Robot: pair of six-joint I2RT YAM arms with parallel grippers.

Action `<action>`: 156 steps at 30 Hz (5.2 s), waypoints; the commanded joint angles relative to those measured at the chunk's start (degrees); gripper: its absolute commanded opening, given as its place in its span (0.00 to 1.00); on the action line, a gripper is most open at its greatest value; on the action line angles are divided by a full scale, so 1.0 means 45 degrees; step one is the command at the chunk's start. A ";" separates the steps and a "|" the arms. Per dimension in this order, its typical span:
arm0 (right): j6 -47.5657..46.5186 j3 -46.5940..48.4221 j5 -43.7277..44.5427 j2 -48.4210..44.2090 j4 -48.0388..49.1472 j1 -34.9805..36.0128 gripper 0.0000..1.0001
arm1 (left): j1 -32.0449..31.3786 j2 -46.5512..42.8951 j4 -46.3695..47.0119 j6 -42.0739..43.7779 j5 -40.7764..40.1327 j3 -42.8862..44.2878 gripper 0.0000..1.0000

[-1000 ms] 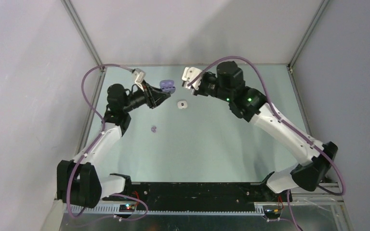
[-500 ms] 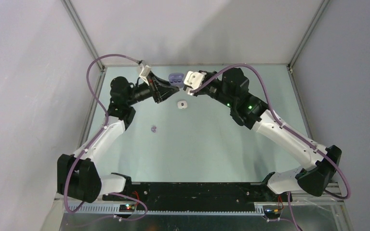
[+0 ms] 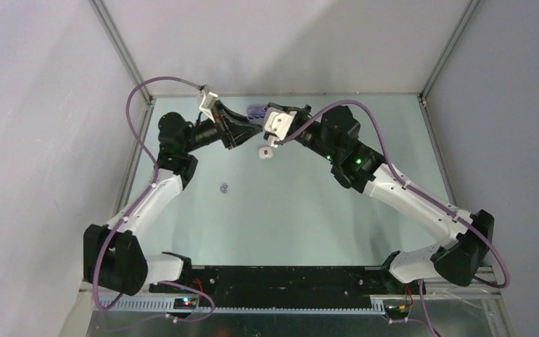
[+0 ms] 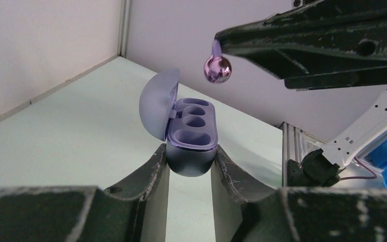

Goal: Insert the wireless bluetooth earbuds into the charging case
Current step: Place the earbud in the charging case, then pick up the earbud from the center of the board.

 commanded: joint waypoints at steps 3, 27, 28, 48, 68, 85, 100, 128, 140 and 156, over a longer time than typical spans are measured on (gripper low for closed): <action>-0.0367 -0.0256 -0.0216 -0.0190 0.0954 0.0199 0.00 | -0.0054 -0.0139 0.1290 -0.0579 0.0378 0.0482 0.00; -0.1879 -0.0889 -0.0304 -0.0124 0.0805 0.0463 0.00 | -0.0032 -0.0159 0.1686 -0.0684 0.0322 0.0359 0.00; -0.1947 -0.0898 -0.0325 -0.0146 0.0752 0.0467 0.00 | -0.0034 -0.0150 0.1669 -0.0675 0.0318 0.0359 0.00; 0.1921 0.0401 -0.2646 -0.2245 -0.3170 -0.0759 0.39 | 0.0235 0.0021 0.0168 0.1093 -0.0218 0.0356 0.00; 0.6653 0.3289 -0.7688 0.5111 -0.7206 -0.2994 0.31 | 0.2958 -0.3477 -0.5455 0.2799 -0.3714 0.0524 0.00; 0.9474 0.7322 -0.4062 1.1037 -0.5953 -0.0152 0.39 | 0.4649 -0.3794 -0.6685 0.2066 -0.5055 0.1261 0.00; 1.0719 0.8892 -0.2140 1.3406 -0.5582 0.1397 0.60 | 0.4691 -0.3378 -0.6131 0.1012 -0.4711 0.1906 0.00; 0.7095 0.5013 0.1451 1.0396 -0.4945 0.0871 0.64 | 0.4692 -0.3182 -0.4271 0.0147 -0.4133 0.1128 0.00; 0.4413 0.1599 -0.3531 0.8069 -0.2782 0.0421 0.35 | 0.4694 -0.3338 -0.3990 0.0040 -0.3981 0.0802 0.00; -0.3312 0.2950 -0.6980 0.9852 -0.4224 -0.0896 0.26 | 0.4697 -0.3385 -0.4346 0.0407 -0.4087 0.0522 0.00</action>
